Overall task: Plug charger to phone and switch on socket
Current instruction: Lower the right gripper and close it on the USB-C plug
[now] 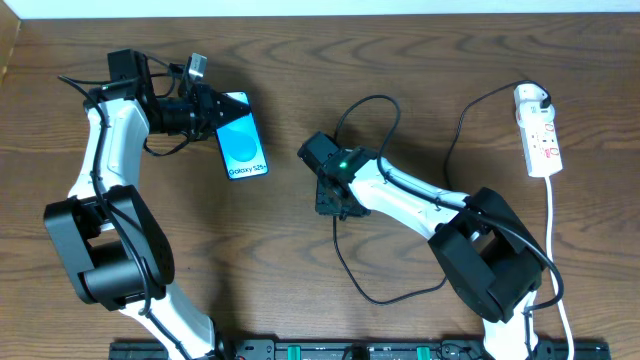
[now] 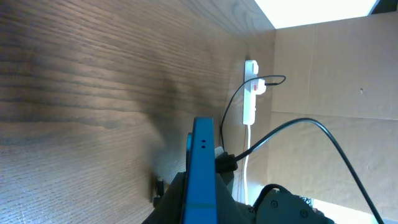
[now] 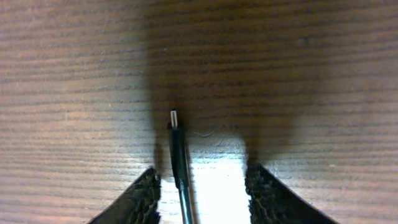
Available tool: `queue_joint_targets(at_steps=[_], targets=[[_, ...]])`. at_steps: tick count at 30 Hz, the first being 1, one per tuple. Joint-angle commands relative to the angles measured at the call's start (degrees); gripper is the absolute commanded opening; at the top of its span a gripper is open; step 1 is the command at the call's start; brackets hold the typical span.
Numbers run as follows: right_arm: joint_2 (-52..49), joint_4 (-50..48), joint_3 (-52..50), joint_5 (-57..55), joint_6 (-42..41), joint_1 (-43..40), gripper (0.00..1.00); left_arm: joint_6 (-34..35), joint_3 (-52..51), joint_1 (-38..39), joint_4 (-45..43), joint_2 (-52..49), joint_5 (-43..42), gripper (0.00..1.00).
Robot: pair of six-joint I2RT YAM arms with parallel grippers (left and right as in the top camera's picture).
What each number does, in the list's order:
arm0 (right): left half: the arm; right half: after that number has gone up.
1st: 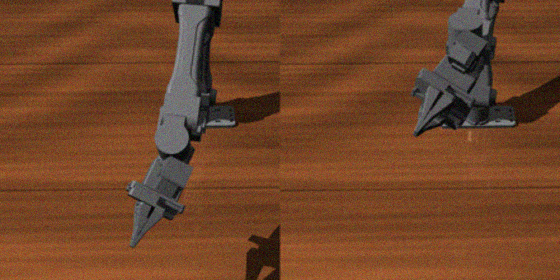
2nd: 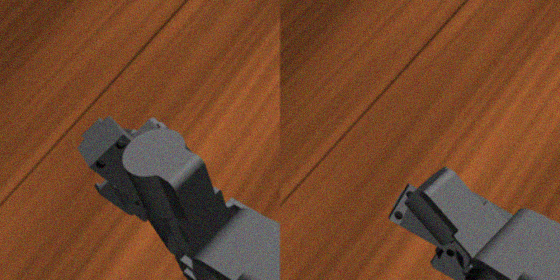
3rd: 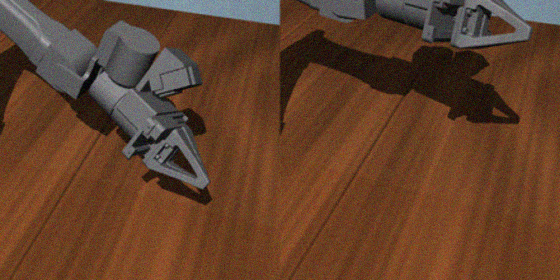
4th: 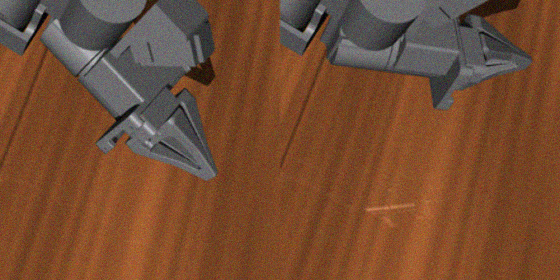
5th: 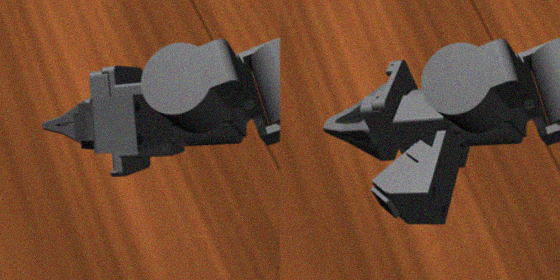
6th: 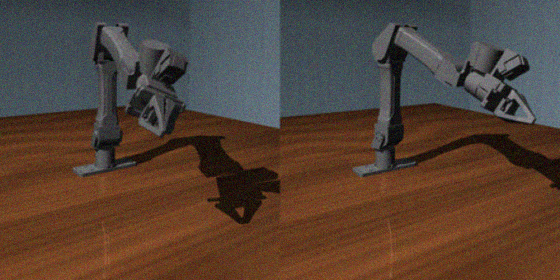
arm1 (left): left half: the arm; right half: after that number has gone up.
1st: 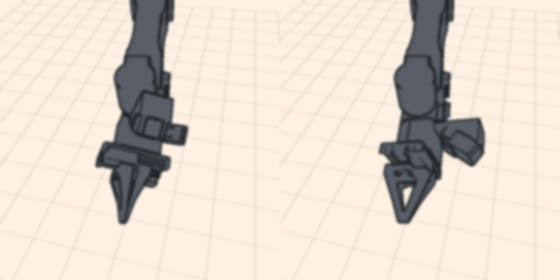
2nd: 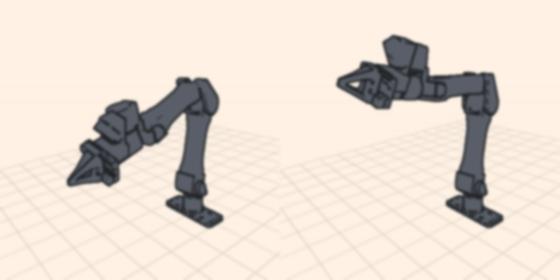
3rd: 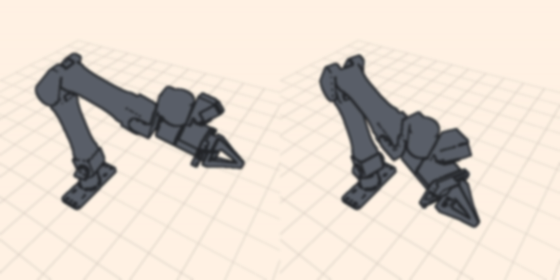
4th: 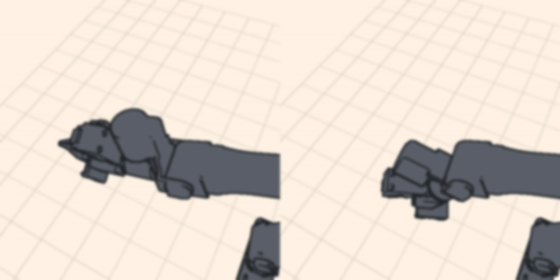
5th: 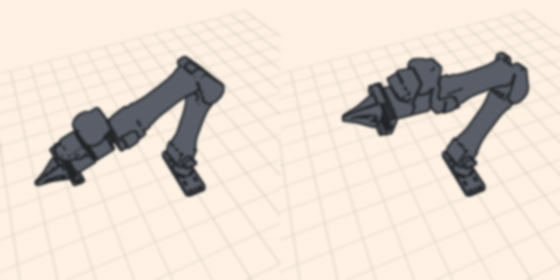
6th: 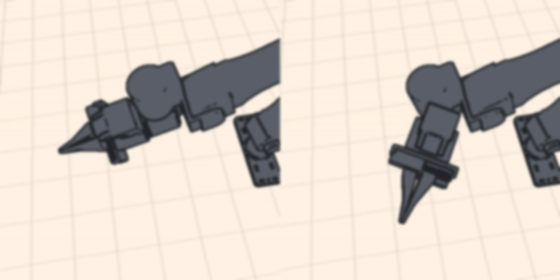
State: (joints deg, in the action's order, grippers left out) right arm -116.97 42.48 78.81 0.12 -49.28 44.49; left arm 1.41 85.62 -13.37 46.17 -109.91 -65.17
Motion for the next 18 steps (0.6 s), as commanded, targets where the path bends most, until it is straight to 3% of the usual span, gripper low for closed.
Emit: queue_joint_targets(at_steps=[1,18], targets=[[-1.2,0.2,0.4,-1.3,-0.4,0.2,0.35,-0.8,0.1,-0.2,0.3,1.7,-1.2,0.06],[-1.2,0.2,0.4,-1.5,-0.4,0.2,0.21,-0.8,0.1,-0.2,0.3,1.7,-1.2,0.07]])
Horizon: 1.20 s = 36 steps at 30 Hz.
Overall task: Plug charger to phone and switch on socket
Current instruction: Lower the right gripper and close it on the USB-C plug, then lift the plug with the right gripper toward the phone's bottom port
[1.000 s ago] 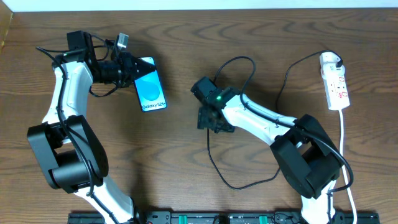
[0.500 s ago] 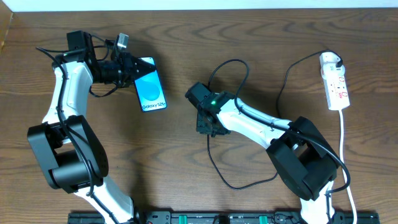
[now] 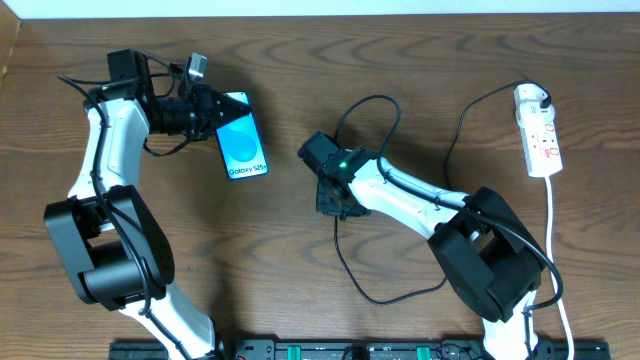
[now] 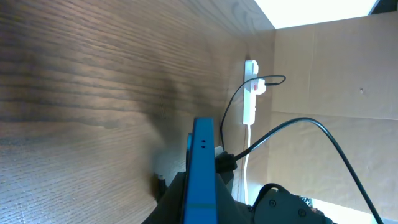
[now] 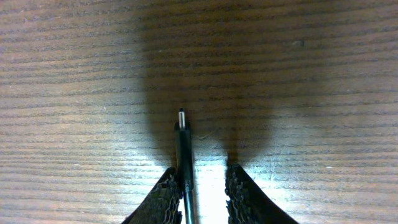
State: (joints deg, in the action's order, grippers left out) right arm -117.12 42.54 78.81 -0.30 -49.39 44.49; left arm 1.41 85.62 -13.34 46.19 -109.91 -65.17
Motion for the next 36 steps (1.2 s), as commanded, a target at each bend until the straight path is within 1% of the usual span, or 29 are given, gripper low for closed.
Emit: queue_joint_targets(at_steps=[1,17,20,23,25,30,32,36], targets=[[-1.0,0.1,0.4,-1.1,-0.3,0.2,0.21,-0.8,0.1,-0.3,0.3,1.7,-1.2,0.07],[-1.0,0.1,0.4,-1.2,-0.3,0.2,0.16,-0.8,0.1,-0.3,0.3,1.7,-1.2,0.07],[-1.0,0.0,0.4,-1.4,-0.3,0.1,0.16,-0.8,0.1,-0.3,0.3,1.7,-1.2,0.07],[-1.0,-0.1,0.4,-2.1,-0.3,0.0,0.23,-0.8,0.1,-0.3,0.3,1.7,-1.2,0.07],[-1.0,-0.3,0.4,-2.7,-0.4,0.1,0.29,-0.8,0.1,-0.3,0.3,1.7,-1.2,0.07],[-1.0,-1.4,0.4,-3.5,-0.8,0.0,0.32,-0.8,0.1,-0.3,0.3,1.7,-1.2,0.07],[-1.0,-1.6,0.4,-4.2,-0.9,-0.1,0.31,-0.8,0.1,-0.3,0.3,1.7,-1.2,0.07],[-1.0,-1.6,0.4,-4.2,-0.9,-0.2,0.23,-0.8,0.1,-0.3,0.3,1.7,-1.2,0.07]])
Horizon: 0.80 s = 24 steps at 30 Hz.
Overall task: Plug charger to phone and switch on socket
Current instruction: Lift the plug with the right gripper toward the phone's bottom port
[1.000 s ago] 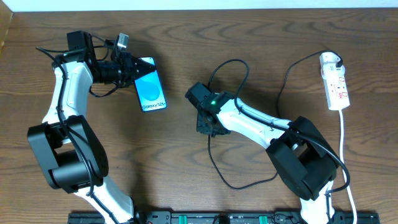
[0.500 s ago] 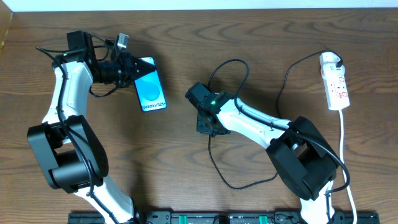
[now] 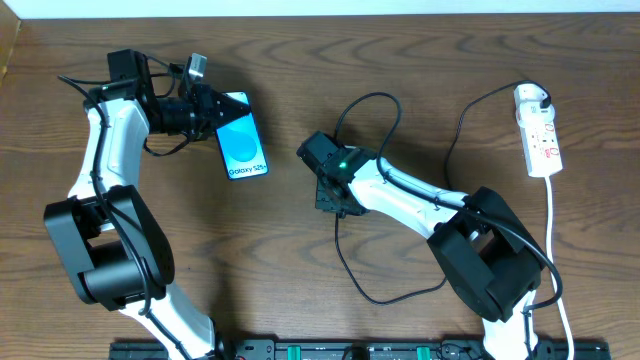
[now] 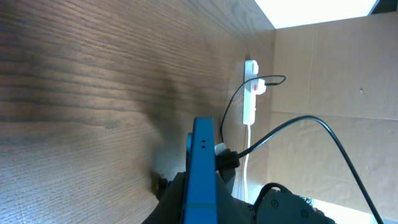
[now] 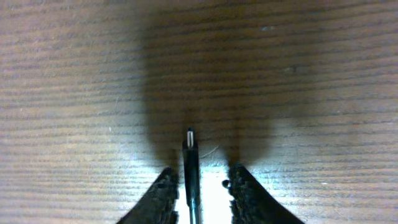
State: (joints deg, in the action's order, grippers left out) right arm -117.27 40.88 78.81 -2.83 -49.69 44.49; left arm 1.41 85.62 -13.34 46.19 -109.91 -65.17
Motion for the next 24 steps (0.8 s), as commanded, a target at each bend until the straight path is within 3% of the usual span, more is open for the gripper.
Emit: queue_joint_targets(at_steps=[1,5,14,20,24], targets=[[-0.9,0.0,0.4,-1.6,-0.7,-0.2,0.20,-0.8,0.1,-0.3,0.2,1.7,-1.2,0.07],[-0.9,0.1,0.4,-1.5,-0.6,-0.2,0.01,-0.8,0.1,-0.3,0.3,1.7,-1.2,0.07],[-0.9,-0.1,0.5,5.1,0.7,-0.6,0.01,-0.8,0.1,-0.3,0.2,1.7,-1.2,0.07],[-0.7,-8.1,0.5,27.9,11.6,-4.5,0.01,-0.8,0.1,-0.3,0.2,1.7,-1.2,0.07],[-0.7,-16.3,0.5,44.6,13.4,-9.1,0.01,-0.7,0.1,-0.3,-0.4,1.7,-1.4,0.07]])
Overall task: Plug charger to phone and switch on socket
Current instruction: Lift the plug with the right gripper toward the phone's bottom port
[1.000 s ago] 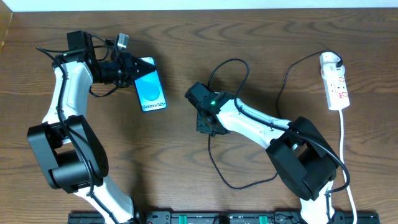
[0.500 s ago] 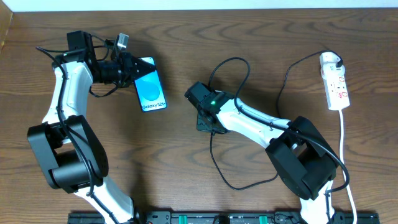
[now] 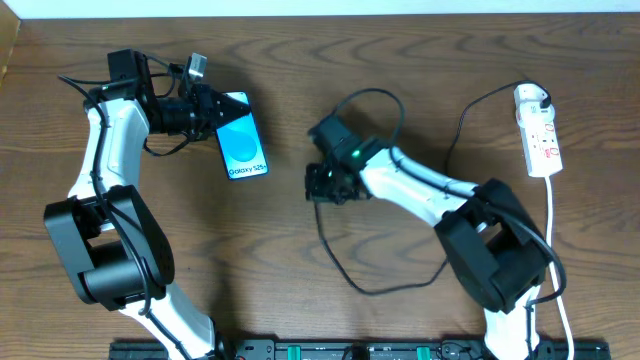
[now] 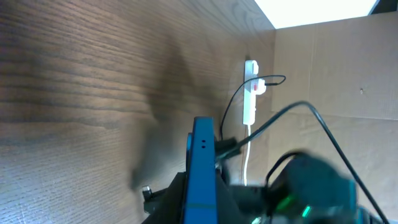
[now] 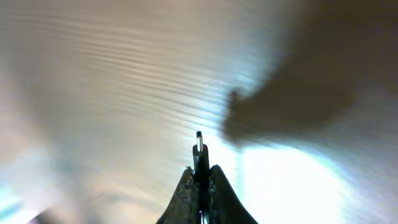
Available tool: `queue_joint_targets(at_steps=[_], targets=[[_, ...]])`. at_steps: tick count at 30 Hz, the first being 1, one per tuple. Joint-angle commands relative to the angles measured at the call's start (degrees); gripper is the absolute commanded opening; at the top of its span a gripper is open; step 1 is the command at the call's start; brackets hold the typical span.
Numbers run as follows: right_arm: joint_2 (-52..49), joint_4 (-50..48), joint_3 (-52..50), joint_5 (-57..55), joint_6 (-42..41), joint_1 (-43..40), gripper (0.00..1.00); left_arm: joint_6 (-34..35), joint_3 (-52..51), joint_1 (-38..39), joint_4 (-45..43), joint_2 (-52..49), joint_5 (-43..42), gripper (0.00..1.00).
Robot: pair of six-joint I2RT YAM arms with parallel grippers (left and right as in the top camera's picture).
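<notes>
The blue phone (image 3: 243, 143) is held up off the table at the left, its screen facing up in the overhead view and its thin edge (image 4: 202, 168) filling the left wrist view. My left gripper (image 3: 214, 110) is shut on the phone's top end. My right gripper (image 3: 318, 185) is shut on the black charger plug (image 5: 199, 155), whose metal tip points forward, to the right of the phone and lifted off the wood. The black cable (image 3: 345, 255) trails back to the white socket strip (image 3: 537, 135) at the far right.
The cable loops over the table's middle (image 3: 375, 100) and runs to the adapter in the strip (image 4: 252, 87). A white cord (image 3: 556, 250) hangs from the strip down the right side. A black rail (image 3: 350, 350) lies along the front edge.
My right gripper has shut on the charger plug and lifted it, now higher and further left, nearer the phone. The cable loop has shifted with it. The left arm and phone are unmoved.
My left gripper held the phone up throughout. My right gripper first stood open low over the plug lying on the table, then narrower around it, and now it is shut on the plug and carries it off the wood toward the phone.
</notes>
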State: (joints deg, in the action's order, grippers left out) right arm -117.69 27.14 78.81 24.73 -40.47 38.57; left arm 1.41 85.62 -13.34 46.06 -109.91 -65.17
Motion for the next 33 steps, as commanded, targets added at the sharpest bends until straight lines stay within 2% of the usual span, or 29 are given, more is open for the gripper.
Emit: queue_joint_targets(at_steps=[1,6,10,16,20,23,28,33], targets=[[-0.3,-4.9,0.5,20.7,4.2,-4.5,0.01,-0.7,0.1,-0.3,-0.7,1.7,-2.2,0.07],[-0.3,-20.4,0.5,38.7,2.8,-10.7,0.01,-0.7,0.1,-0.3,-6.5,1.7,-15.0,0.07],[-0.3,-34.3,0.5,47.5,-1.2,-14.6,0.01,1.0,0.1,-0.3,-11.1,1.7,-24.7,0.07],[-0.3,-47.6,0.5,52.3,-6.6,-17.8,0.01,16.8,0.1,-0.2,-23.1,1.7,-24.8,0.07],[-0.3,-49.7,0.5,53.6,-8.5,-18.8,0.01,31.9,0.1,0.1,-35.4,1.7,-22.3,0.07],[-0.3,-49.7,0.5,53.9,-8.6,-18.8,0.01,40.6,0.1,0.8,-42.9,1.7,-19.5,0.07],[-0.3,-49.7,0.5,54.4,-8.9,-18.6,0.01,51.7,0.1,2.9,-56.1,1.7,-16.5,0.07],[-0.3,-54.9,0.5,54.5,-13.0,-18.6,0.01,59.0,0.1,5.8,-68.1,1.7,-12.0,0.07]])
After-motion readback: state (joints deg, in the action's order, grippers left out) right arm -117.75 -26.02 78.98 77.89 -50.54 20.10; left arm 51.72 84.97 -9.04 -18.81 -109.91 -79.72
